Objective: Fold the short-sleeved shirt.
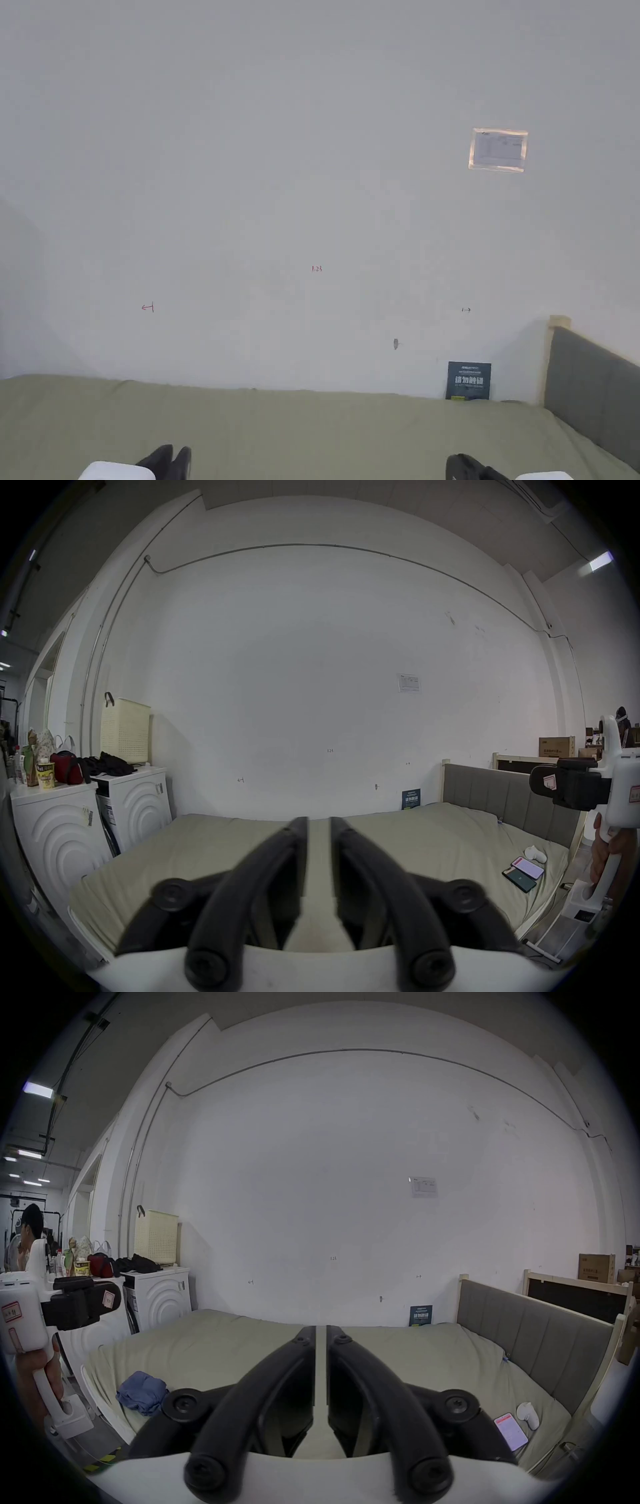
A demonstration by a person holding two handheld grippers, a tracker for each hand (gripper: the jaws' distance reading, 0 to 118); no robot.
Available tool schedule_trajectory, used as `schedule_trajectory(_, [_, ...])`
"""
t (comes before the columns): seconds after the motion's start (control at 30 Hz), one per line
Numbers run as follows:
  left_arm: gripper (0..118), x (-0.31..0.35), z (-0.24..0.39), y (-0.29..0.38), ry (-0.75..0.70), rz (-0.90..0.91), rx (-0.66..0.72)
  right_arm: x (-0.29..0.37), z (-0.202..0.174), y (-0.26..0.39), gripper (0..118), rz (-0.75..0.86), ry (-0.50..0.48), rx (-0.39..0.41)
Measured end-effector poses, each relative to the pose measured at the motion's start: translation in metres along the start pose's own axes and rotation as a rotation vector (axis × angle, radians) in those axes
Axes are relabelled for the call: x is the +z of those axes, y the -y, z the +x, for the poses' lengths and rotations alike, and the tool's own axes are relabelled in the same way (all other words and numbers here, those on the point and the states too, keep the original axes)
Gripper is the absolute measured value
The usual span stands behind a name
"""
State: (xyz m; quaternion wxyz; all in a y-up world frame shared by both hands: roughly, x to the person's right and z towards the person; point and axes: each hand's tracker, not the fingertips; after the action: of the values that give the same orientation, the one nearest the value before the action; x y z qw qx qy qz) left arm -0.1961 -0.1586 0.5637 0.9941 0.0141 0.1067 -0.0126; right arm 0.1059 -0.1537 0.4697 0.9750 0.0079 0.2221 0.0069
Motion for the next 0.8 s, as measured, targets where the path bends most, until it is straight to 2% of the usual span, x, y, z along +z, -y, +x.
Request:
schedule_trajectory(0.03, [41,0.000,0.000,0.000,-0.002,0.000,0.001,0.000,-0.001,-0.002,19,0.002,0.000,0.001])
schedule_trajectory(0.07, [54,0.000,0.000,0.000,-0.004,0.003,0.000,0.000,-0.002,-0.003,29,0.004,0.003,0.004])
schedule_trajectory(0.1, [65,0.001,-0.003,-0.001,-0.003,0.003,0.003,0.000,-0.003,-0.005,43,0.004,0.006,0.008])
schedule_trajectory(0.13, [80,0.001,-0.004,-0.002,-0.001,0.000,0.009,0.000,-0.004,-0.006,62,0.002,0.008,0.013])
schedule_trajectory(0.17, [93,0.000,-0.003,-0.003,0.003,0.000,0.015,0.000,-0.004,-0.007,74,0.001,0.007,0.017])
schedule_trajectory(0.27, [118,0.000,-0.002,-0.003,0.011,0.010,0.017,0.001,-0.007,-0.010,106,0.013,0.012,0.031])
schedule_trajectory(0.3, [118,-0.001,0.000,-0.003,0.013,0.013,0.012,0.001,-0.007,-0.010,115,0.016,0.016,0.038])
schedule_trajectory(0.33, [118,-0.002,0.003,-0.004,0.010,0.013,0.002,0.001,-0.008,-0.011,118,0.014,0.025,0.049])
schedule_trajectory(0.5, [118,-0.004,0.004,-0.005,0.003,0.012,-0.028,-0.001,-0.013,-0.011,118,-0.001,0.071,0.090])
schedule_trajectory(0.57, [118,-0.005,0.004,-0.006,0.009,0.007,-0.021,-0.002,-0.010,-0.011,118,-0.005,0.047,0.048])
schedule_trajectory(0.67, [118,-0.003,0.002,-0.007,0.006,0.012,-0.015,-0.003,-0.003,-0.014,118,-0.039,-0.031,-0.082])
schedule_trajectory(0.7, [118,-0.003,0.003,-0.007,0.004,0.014,-0.014,-0.004,-0.004,-0.017,118,-0.061,-0.026,-0.101])
schedule_trajectory(0.8, [118,-0.004,0.000,-0.008,0.009,0.016,-0.008,-0.002,-0.014,-0.025,118,-0.077,0.055,-0.087])
